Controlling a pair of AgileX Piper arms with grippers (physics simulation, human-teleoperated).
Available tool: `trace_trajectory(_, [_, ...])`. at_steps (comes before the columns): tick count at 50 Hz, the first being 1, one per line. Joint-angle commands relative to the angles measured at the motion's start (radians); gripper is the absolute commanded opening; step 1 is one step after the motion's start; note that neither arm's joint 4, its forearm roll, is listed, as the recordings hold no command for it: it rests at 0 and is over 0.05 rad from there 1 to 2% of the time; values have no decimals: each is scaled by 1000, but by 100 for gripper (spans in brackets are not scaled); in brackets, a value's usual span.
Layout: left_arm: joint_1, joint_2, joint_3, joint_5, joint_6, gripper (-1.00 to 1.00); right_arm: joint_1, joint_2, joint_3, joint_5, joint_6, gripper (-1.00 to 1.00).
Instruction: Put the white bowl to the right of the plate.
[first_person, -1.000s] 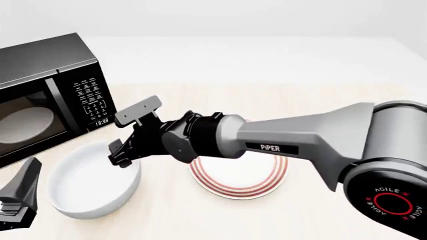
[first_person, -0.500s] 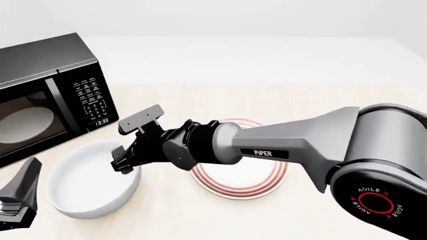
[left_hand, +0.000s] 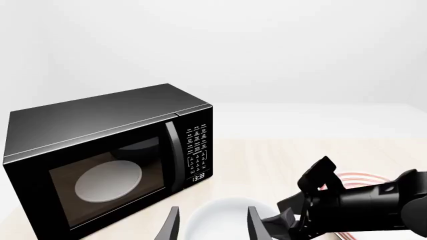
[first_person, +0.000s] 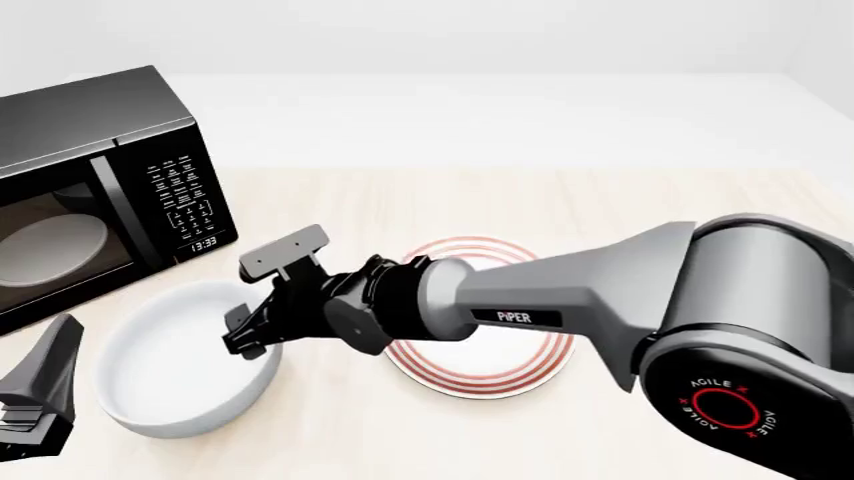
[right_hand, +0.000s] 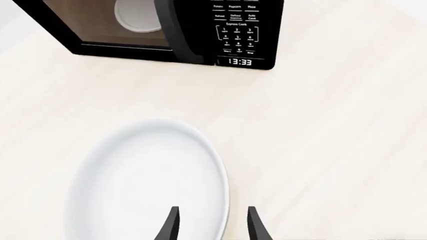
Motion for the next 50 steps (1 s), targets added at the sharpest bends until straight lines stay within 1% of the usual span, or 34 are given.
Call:
trace_trajectory(1, [0, 0, 0, 0, 0, 100, 3, 7, 15, -23, 22, 100])
trace_trajectory(50, [0, 0, 0, 0, 0, 100, -1, 46, 43, -80, 64, 100])
